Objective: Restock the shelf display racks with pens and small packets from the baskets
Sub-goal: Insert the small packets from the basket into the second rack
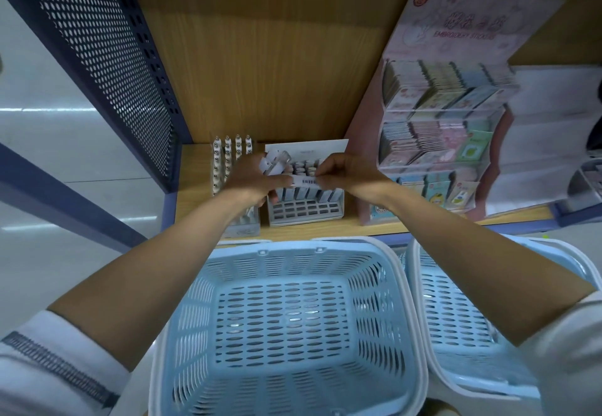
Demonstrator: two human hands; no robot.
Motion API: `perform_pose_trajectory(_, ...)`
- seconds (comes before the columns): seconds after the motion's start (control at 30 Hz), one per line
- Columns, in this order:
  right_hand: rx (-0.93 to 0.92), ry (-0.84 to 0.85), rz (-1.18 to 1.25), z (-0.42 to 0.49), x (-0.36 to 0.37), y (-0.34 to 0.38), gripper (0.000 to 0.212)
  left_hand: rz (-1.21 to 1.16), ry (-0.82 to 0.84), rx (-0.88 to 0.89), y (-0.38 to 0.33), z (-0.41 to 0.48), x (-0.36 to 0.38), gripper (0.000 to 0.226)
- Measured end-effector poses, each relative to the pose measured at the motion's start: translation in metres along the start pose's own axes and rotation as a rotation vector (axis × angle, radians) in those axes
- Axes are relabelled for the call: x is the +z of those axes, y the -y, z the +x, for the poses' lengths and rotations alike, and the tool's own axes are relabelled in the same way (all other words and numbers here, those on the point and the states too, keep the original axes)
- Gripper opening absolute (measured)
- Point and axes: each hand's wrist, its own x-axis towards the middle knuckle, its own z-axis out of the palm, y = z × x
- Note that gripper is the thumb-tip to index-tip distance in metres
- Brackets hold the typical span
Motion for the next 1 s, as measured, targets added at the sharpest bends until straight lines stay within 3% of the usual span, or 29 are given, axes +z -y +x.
perform_pose_trajectory(0.1, -0.146, 0.014, -0.217, -0.004, 0.009, 0.002, 0.025, -0.028, -0.011, -0.036, -0.005, -0.002, 0.007, 0.047)
perform_pose_trajectory(0.23, -0.326, -0.090, -0.380, -0.004, 0.012, 0.005, 0.018, -0.108, 0.002, -0.047, -0.013, -0.005, 0.011, 0.037)
perform_pose_trajectory(0.33, -0.288, -0.100, -0.355, -0.002, 0.010, -0.001, 0.011, -0.193, 0.038, -0.057, -0.012, -0.006, 0.009, 0.033)
perform_pose_trajectory(0.5, -0.166, -0.178, -0.212, -0.002, -0.002, -0.009, 0.035, -0.138, 0.022, -0.050, -0.008, -0.003, 0.005, 0.036)
perform_pose_trajectory(0.57, -0.138, -0.162, -0.219, -0.003, -0.006, -0.007, 0.034, -0.135, 0.034, -0.047, -0.006, -0.002, 0.004, 0.035)
perform_pose_trajectory(0.77, -0.180, -0.248, -0.453, 0.008, -0.009, -0.017, 0.016, -0.122, 0.046, -0.032, 0.005, 0.002, 0.000, 0.034)
perform_pose_trajectory(1.0, -0.144, -0.136, -0.689, 0.012, -0.007, -0.033, 0.014, -0.119, 0.084, -0.003, 0.013, 0.003, -0.004, 0.035)
